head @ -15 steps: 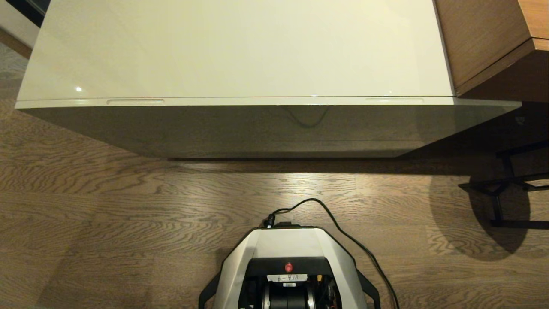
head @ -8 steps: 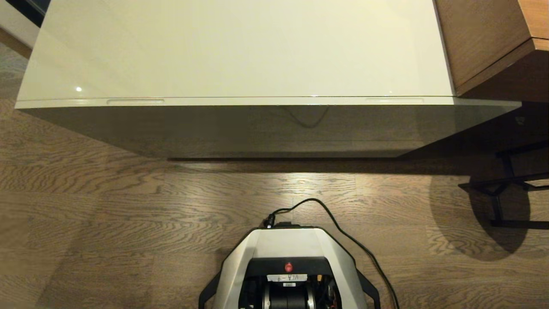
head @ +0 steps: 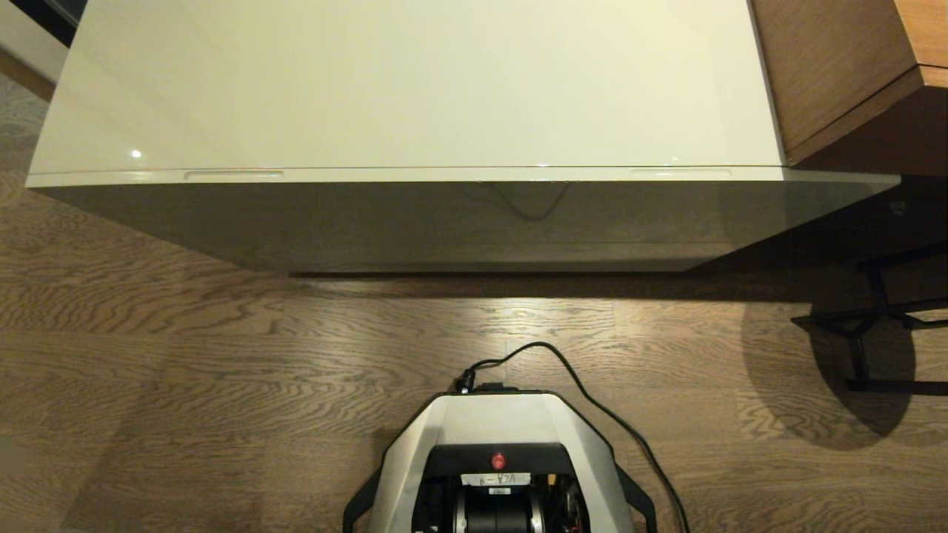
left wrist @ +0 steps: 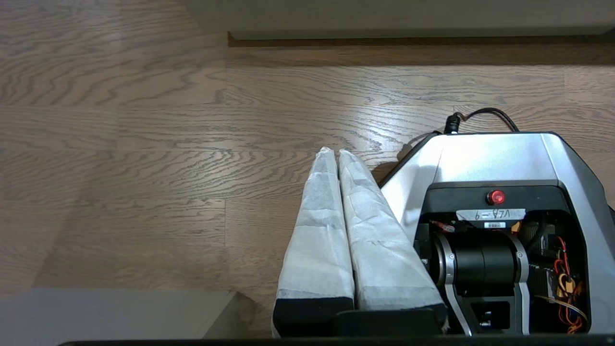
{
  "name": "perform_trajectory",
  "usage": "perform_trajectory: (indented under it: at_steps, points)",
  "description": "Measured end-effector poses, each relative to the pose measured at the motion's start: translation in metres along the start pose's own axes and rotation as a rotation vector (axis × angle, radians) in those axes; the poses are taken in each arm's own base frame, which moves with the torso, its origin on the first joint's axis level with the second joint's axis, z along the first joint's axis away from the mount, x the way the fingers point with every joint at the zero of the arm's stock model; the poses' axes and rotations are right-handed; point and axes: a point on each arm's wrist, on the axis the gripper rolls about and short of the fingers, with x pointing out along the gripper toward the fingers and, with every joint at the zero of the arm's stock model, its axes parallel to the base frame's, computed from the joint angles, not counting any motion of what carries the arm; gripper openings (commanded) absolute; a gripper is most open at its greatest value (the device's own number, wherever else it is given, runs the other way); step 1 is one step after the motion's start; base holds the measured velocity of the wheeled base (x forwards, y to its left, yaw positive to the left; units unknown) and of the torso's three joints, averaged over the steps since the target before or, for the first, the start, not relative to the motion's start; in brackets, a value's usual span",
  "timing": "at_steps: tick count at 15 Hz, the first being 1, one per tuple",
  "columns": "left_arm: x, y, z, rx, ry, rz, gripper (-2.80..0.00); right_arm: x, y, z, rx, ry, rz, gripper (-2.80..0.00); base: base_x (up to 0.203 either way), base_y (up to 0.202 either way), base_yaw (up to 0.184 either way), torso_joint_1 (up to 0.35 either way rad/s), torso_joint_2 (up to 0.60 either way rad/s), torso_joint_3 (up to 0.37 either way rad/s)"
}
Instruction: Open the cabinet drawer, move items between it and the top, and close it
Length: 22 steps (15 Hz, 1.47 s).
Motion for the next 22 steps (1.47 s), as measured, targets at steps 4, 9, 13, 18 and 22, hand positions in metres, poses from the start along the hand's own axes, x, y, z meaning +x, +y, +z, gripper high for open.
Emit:
perform_trajectory:
  at_steps: [4,9,13,18,22]
  points:
    - [0.0000,0.0000,0.0000,0.000,0.000,0.001,-2.80,0.0000,0.0000,0.0000,0.000,0.000,0.001,-2.80,0.000,0.000,0.000,0.000,0.00,0.000]
    - [0.0000,0.0000,0.0000,0.000,0.000,0.001,-2.80,0.0000,0.0000,0.0000,0.001,0.000,0.000,-2.80,0.000,0.000,0.000,0.000,0.00,0.000]
    - [0.0000,0.0000,0.0000,0.000,0.000,0.001,-2.80,0.0000,0.0000,0.0000,0.000,0.000,0.001,-2.80,0.000,0.000,0.000,0.000,0.00,0.000]
    - [0.0000,0.0000,0.0000,0.000,0.000,0.000,-2.80,0.0000,0.0000,0.0000,0.000,0.000,0.000,-2.80,0.000,0.000,0.000,0.000,0.00,0.000]
    - [0.0000,0.0000,0.0000,0.000,0.000,0.001,-2.80,0.0000,0.0000,0.0000,0.000,0.000,0.001,-2.80,0.000,0.000,0.000,0.000,0.00,0.000]
